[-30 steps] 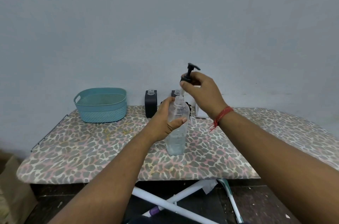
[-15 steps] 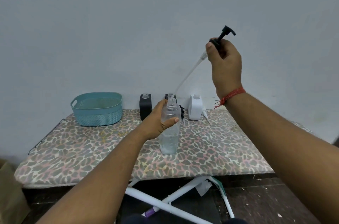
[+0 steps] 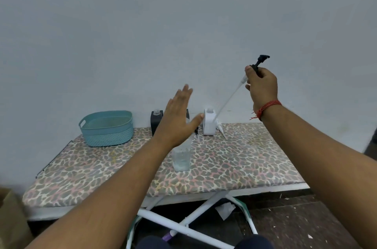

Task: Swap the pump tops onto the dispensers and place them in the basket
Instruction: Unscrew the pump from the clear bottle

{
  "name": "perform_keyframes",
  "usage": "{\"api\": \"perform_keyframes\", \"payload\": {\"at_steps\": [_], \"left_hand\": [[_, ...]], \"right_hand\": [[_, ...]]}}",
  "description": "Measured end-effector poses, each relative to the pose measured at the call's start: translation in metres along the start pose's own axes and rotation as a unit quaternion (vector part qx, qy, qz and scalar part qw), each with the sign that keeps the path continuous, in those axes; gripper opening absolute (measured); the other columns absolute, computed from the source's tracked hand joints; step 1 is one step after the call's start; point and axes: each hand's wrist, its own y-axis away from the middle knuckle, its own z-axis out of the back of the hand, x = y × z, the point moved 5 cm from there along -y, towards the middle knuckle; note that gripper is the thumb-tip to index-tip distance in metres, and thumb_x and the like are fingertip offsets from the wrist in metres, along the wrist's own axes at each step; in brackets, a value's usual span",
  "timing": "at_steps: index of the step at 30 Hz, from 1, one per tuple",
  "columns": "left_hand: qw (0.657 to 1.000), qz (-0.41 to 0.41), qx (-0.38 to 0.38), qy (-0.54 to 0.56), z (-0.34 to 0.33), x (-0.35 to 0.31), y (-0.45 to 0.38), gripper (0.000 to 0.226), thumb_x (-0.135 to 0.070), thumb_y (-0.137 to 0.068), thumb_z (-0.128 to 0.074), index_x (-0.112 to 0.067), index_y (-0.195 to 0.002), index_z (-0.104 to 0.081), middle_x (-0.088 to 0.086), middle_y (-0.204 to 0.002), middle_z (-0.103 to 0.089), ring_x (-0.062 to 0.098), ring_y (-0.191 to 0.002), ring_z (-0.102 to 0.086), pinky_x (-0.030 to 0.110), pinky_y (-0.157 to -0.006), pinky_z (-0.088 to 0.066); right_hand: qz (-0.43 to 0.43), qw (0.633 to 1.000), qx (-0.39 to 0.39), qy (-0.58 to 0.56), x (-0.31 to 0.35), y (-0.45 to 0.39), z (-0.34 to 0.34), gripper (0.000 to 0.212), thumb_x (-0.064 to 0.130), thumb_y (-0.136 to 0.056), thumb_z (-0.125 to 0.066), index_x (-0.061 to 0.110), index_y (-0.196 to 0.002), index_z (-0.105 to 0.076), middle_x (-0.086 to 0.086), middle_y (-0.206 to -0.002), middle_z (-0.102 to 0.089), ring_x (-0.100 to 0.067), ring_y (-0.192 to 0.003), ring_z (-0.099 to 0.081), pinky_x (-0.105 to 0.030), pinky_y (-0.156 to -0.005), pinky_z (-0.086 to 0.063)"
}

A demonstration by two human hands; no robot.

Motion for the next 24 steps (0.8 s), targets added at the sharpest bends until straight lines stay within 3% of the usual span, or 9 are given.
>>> {"api": "perform_keyframes", "payload": {"at_steps": [5,11,14,18,24], "left_hand": [[0.993,-0.094,0.057,-0.042,-0.059,-0.056,-0.009,0.072,-0.054,-0.104,-0.040,-0.028,-0.164,-0.009,-0.010,-0.171,0.005,0.010,-0.157,0.008,0.039,-0.128,0.001],[0.989,-0.048,0.114,-0.082,-0.119,-0.053,-0.004,0.072,-0.057,-0.105,-0.034,-0.029,-0.163,-0.002,-0.004,-0.171,0.009,0.018,-0.157,0.010,0.046,-0.128,0.000],[0.979,-0.012,0.176,-0.101,-0.169,-0.043,0.005,0.073,-0.058,-0.105,-0.030,-0.030,-0.163,0.003,-0.003,-0.171,0.013,0.021,-0.157,0.012,0.049,-0.127,0.000],[0.968,0.011,0.215,-0.129,-0.209,-0.029,0.016,0.073,-0.063,-0.104,-0.022,-0.032,-0.162,0.009,-0.003,-0.169,0.019,0.022,-0.156,0.018,0.052,-0.126,0.004],[0.954,0.034,0.241,-0.174,-0.241,-0.017,0.015,0.074,-0.067,-0.100,-0.010,-0.032,-0.162,0.009,-0.002,-0.169,0.020,0.025,-0.154,0.024,0.057,-0.123,0.013]], "right_hand": [[-0.043,0.994,0.016,0.101,-0.047,-0.018,0.037,0.019,0.040,-0.090,-0.066,0.021,-0.089,-0.069,-0.010,-0.095,-0.071,-0.027,-0.089,-0.065,-0.054,-0.091,-0.054],[-0.065,0.970,0.082,0.217,-0.106,-0.028,0.043,0.033,0.038,-0.089,-0.068,0.007,-0.097,-0.073,-0.013,-0.095,-0.072,-0.030,-0.092,-0.066,-0.046,-0.088,-0.055],[-0.110,0.949,0.106,0.276,-0.155,-0.037,0.057,0.036,0.035,-0.091,-0.066,-0.001,-0.085,-0.067,-0.020,-0.081,-0.065,-0.031,-0.077,-0.060,-0.037,-0.072,-0.049],[-0.159,0.909,0.145,0.357,-0.207,-0.039,0.068,0.035,0.030,-0.092,-0.065,0.007,-0.069,-0.053,-0.010,-0.058,-0.041,-0.023,-0.056,-0.040,-0.030,-0.057,-0.032],[-0.176,0.806,0.224,0.519,-0.260,-0.036,0.066,0.031,0.035,-0.090,-0.063,0.010,-0.074,-0.059,-0.005,-0.062,-0.053,-0.018,-0.055,-0.049,-0.028,-0.050,-0.035]]}}
